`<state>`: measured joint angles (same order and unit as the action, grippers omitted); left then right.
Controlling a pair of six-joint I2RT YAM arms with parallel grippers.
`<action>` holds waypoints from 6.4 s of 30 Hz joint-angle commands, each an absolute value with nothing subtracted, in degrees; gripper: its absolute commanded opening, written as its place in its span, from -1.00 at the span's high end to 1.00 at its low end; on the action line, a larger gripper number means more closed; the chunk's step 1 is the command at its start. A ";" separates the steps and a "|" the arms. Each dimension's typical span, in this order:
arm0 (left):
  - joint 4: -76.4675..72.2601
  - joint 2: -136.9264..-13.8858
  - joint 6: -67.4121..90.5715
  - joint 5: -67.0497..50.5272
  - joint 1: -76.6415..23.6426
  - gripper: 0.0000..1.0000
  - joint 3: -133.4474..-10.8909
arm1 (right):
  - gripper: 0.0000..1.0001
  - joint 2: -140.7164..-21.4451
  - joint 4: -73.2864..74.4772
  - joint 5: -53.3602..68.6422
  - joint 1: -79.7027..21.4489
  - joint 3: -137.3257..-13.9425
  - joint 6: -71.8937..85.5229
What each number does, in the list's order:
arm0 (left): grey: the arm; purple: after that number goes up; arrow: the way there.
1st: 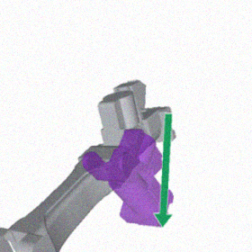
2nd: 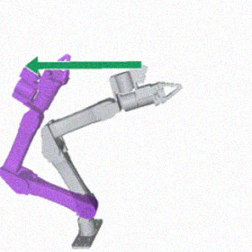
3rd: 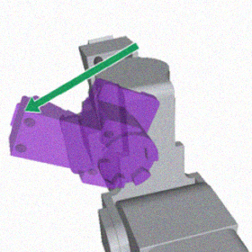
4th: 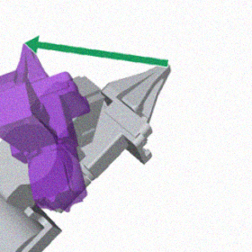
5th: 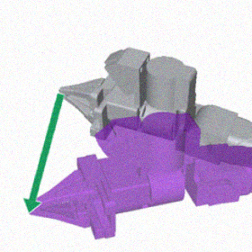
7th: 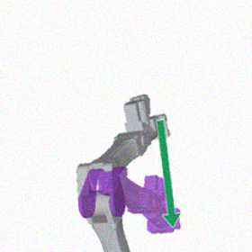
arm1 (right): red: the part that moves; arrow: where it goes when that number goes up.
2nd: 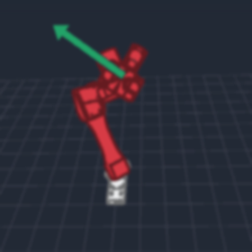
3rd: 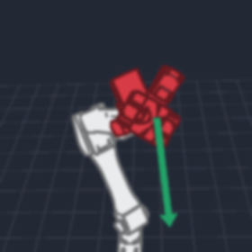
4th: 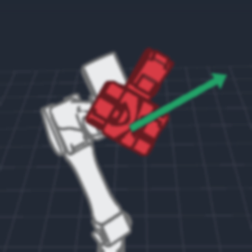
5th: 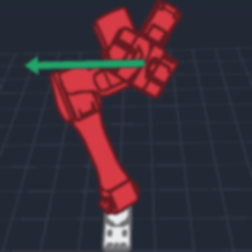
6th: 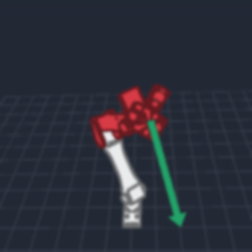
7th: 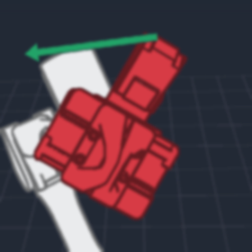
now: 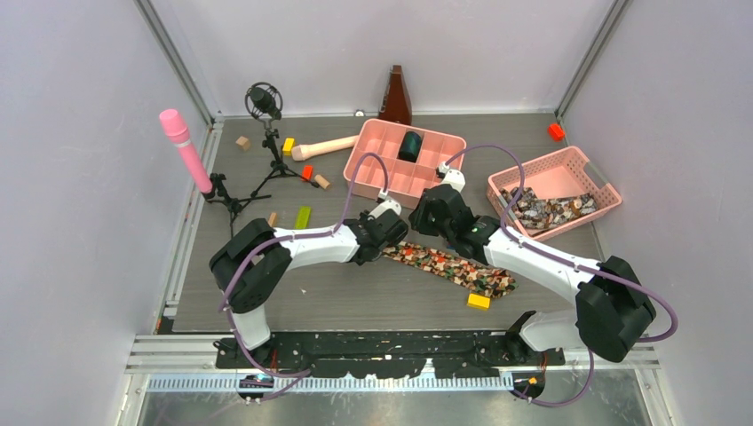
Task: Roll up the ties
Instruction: Roll the tie at the center of the board.
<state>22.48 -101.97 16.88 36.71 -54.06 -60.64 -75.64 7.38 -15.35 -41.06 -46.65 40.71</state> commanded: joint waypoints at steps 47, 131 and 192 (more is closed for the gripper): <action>6.58 -76.82 28.32 3.02 -28.33 0.01 -46.03 | 0.84 -88.25 -3.04 5.67 -41.75 -54.63 40.44; -14.15 -89.86 35.40 -27.79 -17.99 0.91 -37.57 | 0.97 -103.26 -1.38 8.99 -44.38 -61.31 46.22; 12.18 -101.35 9.54 40.62 -54.34 0.60 -57.07 | 0.72 -73.98 13.13 -23.12 -41.32 -49.64 42.82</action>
<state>10.70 -99.96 8.36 42.02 -53.32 -55.94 -76.27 13.74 -21.30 -41.74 -50.04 42.28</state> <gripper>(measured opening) 0.209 0.125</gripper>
